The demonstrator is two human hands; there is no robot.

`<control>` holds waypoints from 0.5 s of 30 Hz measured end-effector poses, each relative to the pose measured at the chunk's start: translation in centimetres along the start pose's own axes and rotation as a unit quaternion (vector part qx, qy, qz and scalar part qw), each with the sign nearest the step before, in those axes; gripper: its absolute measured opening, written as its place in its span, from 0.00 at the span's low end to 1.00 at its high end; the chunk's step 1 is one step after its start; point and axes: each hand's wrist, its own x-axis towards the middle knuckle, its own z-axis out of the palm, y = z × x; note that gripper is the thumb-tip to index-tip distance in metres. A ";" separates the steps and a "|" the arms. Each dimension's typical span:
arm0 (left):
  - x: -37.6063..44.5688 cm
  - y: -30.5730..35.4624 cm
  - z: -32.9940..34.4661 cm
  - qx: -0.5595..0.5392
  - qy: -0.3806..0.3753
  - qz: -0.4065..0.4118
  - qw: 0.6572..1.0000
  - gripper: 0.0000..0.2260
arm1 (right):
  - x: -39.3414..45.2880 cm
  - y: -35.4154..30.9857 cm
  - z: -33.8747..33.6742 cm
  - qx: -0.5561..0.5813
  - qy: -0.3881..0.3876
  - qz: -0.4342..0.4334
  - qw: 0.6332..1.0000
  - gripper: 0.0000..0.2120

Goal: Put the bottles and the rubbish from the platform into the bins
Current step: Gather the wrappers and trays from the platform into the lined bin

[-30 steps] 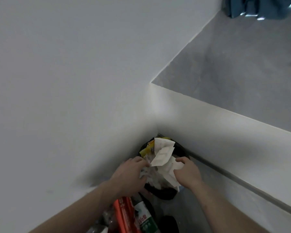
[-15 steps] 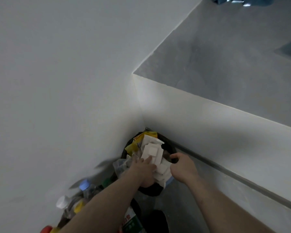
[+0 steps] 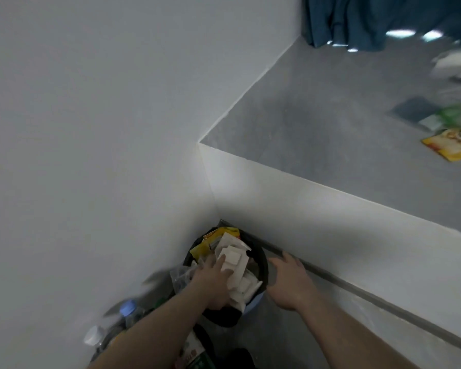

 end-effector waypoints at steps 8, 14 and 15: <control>-12.6 -0.7 -6.0 -0.042 0.152 0.018 0.987 0.35 | -8.3 -1.5 -3.6 -0.035 0.070 -0.004 0.997 0.36; -20.3 1.5 -8.9 -0.058 0.264 0.029 0.962 0.32 | -17.8 2.3 -5.7 -0.112 0.136 0.065 0.982 0.37; -21.1 2.4 -9.2 -0.065 0.280 0.033 0.957 0.32 | -19.5 3.1 -5.7 -0.112 0.141 0.084 0.980 0.37</control>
